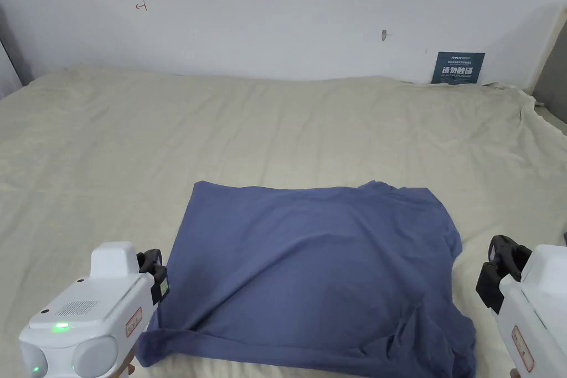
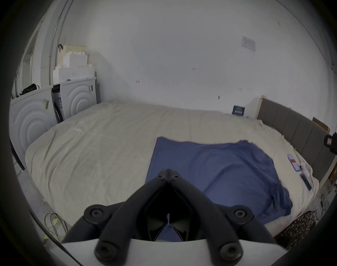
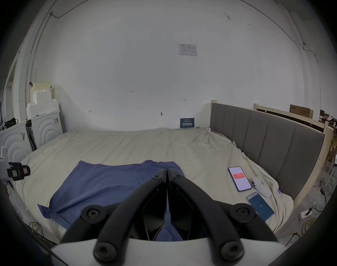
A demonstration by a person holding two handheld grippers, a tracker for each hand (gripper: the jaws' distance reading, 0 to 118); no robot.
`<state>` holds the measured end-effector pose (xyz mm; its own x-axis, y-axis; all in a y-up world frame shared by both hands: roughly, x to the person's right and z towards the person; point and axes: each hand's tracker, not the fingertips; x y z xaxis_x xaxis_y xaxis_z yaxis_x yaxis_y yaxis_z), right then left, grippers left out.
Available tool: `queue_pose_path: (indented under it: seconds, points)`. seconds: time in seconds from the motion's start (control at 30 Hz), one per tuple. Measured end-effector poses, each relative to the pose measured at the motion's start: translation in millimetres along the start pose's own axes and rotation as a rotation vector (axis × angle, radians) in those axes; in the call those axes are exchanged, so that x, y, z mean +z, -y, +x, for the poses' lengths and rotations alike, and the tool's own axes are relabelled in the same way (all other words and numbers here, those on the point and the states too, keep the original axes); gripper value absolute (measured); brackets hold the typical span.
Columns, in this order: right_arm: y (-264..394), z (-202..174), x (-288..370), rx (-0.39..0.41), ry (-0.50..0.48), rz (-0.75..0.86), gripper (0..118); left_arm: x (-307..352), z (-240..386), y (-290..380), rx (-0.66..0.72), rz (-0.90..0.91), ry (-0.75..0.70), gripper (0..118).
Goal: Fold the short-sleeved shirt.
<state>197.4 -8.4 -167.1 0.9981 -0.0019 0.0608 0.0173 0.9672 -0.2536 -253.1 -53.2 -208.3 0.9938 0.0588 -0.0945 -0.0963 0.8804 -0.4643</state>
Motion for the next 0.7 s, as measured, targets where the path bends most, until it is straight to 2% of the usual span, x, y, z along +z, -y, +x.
queue_pose_path:
  seconds: [0.07,0.1,0.13,0.2,0.23,0.27,0.33,0.37,0.53,0.6,0.67,0.7]
  points:
    - [1,0,0,0.002,-0.002,-0.004,0,-10,-9,5,0.01,-0.072,-0.009,6]
    - [1,1,0,0.003,-0.004,-0.006,0,-13,-12,8,0.018,-0.111,-0.001,12]
    - [2,1,0,0.002,-0.005,-0.011,0,-18,-15,12,0.022,-0.16,-0.016,24]
    - [4,3,-2,-0.003,-0.011,-0.023,0,-27,-22,22,0.032,-0.226,-0.031,35]
    - [5,3,-2,-0.004,-0.011,-0.027,0,-32,-24,28,0.037,-0.275,-0.066,48]
    - [6,3,-2,-0.003,-0.01,-0.029,0,-36,-26,32,0.041,-0.307,-0.087,69]
    - [4,-1,2,-0.002,-0.011,-0.038,0,-44,-30,44,0.042,-0.365,-0.085,99]
    - [5,-1,1,-0.004,-0.013,-0.043,0,-47,-33,49,0.054,-0.368,-0.095,103]
    - [13,3,-3,-0.006,-0.021,-0.071,0,-74,-49,69,0.061,-0.454,-0.097,103]
    - [16,5,-5,-0.011,-0.02,-0.077,0,-82,-53,77,0.066,-0.484,-0.098,98]
    - [17,7,-5,-0.013,-0.018,-0.083,0,-87,-54,82,0.056,-0.511,-0.078,75]
    - [18,8,-5,-0.014,-0.017,-0.086,0,-87,-55,83,0.052,-0.506,-0.062,57]
